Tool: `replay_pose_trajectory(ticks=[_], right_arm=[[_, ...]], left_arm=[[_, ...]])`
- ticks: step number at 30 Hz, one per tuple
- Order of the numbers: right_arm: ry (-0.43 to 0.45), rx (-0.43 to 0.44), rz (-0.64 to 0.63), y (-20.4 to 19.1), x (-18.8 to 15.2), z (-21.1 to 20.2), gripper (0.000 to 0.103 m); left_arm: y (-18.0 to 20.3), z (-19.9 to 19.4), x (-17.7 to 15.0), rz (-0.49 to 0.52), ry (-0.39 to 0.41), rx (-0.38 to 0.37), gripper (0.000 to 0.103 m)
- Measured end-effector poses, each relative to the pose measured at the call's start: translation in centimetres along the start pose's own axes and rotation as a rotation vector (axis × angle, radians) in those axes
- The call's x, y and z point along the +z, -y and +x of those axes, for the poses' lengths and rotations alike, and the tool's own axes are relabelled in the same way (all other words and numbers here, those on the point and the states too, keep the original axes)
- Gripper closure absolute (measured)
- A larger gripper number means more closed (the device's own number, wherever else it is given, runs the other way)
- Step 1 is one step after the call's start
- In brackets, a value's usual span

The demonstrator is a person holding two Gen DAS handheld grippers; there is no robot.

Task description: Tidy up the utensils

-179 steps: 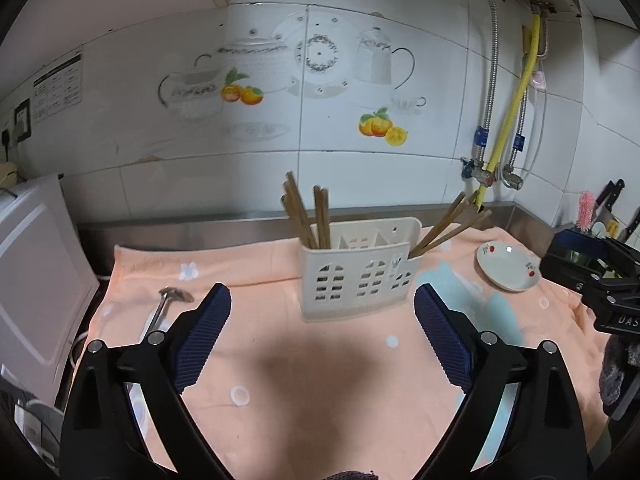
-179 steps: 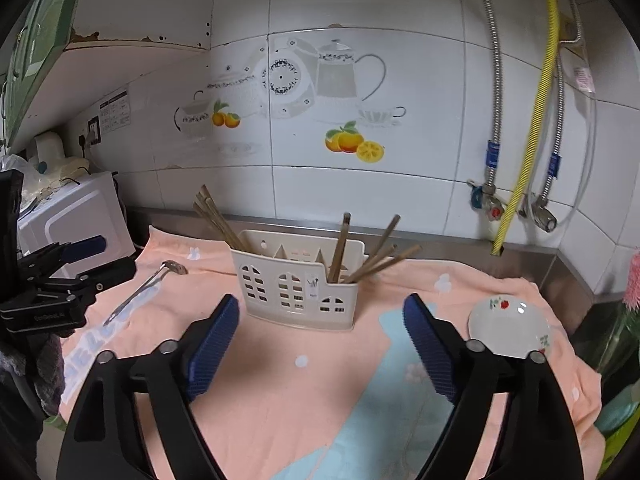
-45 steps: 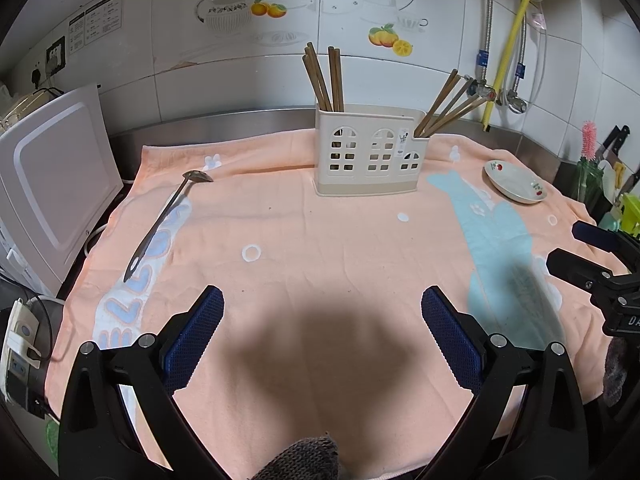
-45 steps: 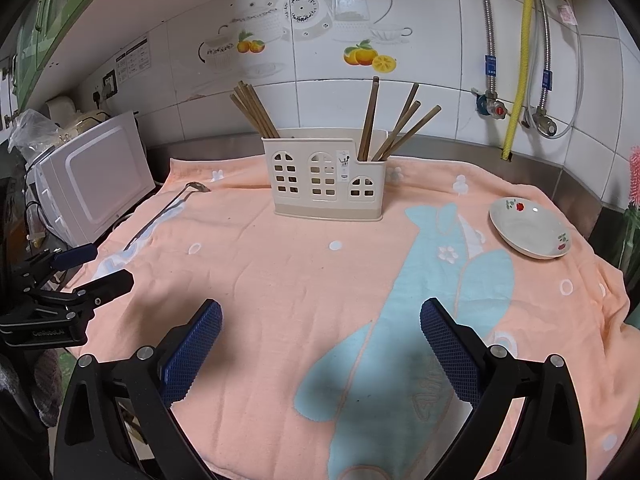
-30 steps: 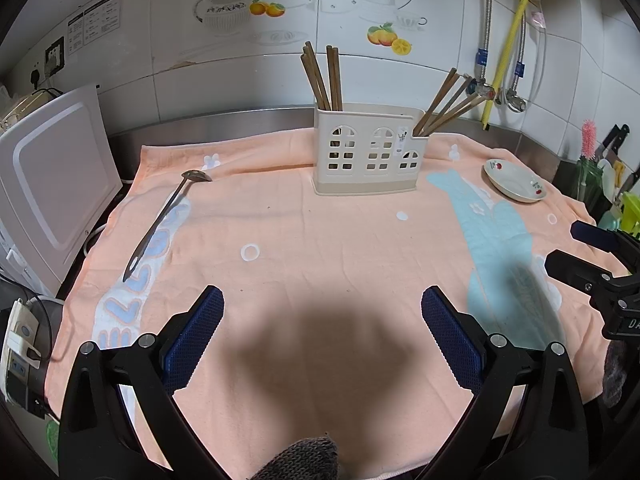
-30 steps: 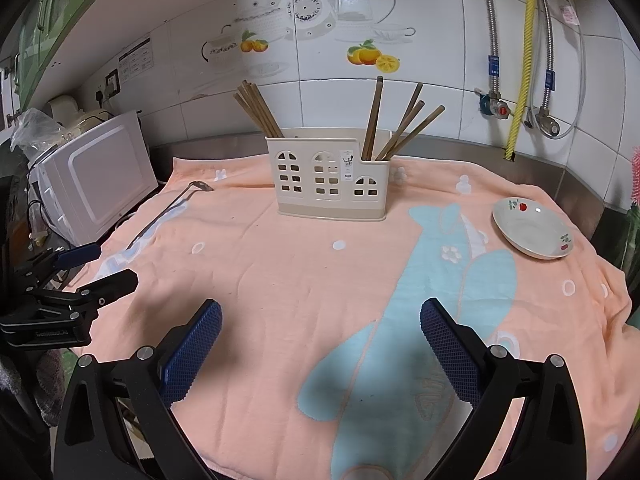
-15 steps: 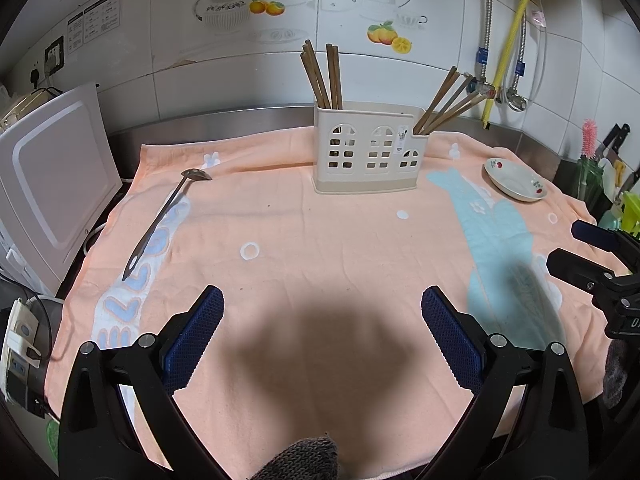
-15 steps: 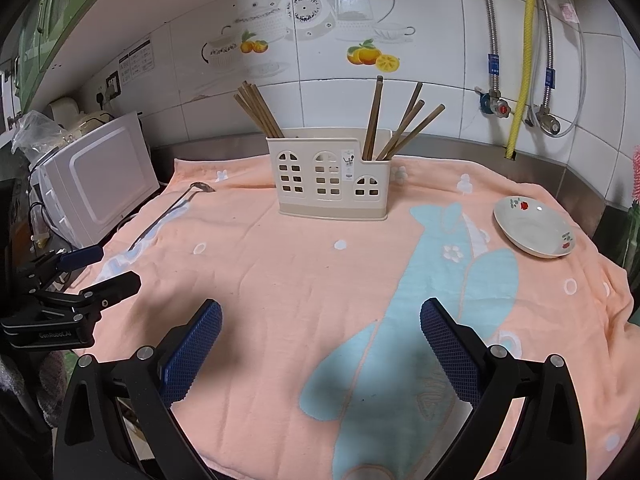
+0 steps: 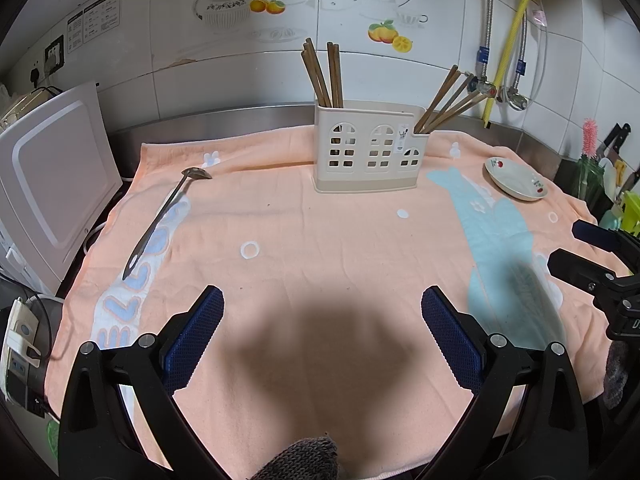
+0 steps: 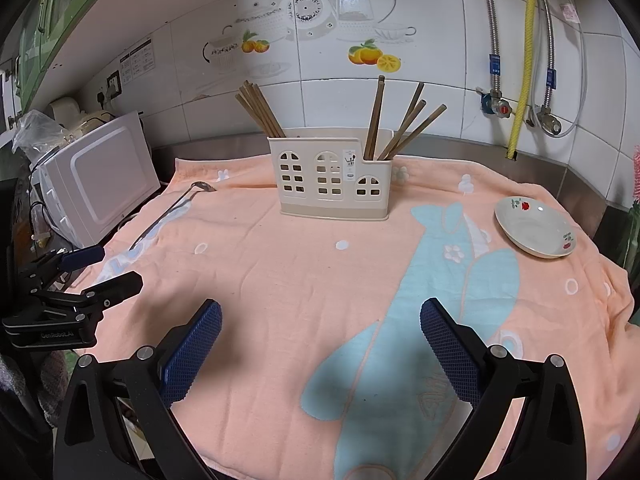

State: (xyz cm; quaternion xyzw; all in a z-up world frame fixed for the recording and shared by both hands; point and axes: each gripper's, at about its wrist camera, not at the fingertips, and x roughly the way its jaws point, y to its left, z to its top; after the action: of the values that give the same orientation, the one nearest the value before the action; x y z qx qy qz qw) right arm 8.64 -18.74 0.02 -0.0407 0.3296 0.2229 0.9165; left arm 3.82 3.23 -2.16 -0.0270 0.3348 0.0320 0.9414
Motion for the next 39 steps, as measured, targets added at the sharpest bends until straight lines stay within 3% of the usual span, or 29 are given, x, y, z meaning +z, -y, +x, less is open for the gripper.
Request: replay_pose_trajectory(ticks=[39], right_arm=[[-0.005, -0.006, 0.003, 0.26, 0.04, 0.12, 0.007]], left_arm=[[-0.57, -0.02, 0.03, -0.01, 0.004, 0.012, 0.005]])
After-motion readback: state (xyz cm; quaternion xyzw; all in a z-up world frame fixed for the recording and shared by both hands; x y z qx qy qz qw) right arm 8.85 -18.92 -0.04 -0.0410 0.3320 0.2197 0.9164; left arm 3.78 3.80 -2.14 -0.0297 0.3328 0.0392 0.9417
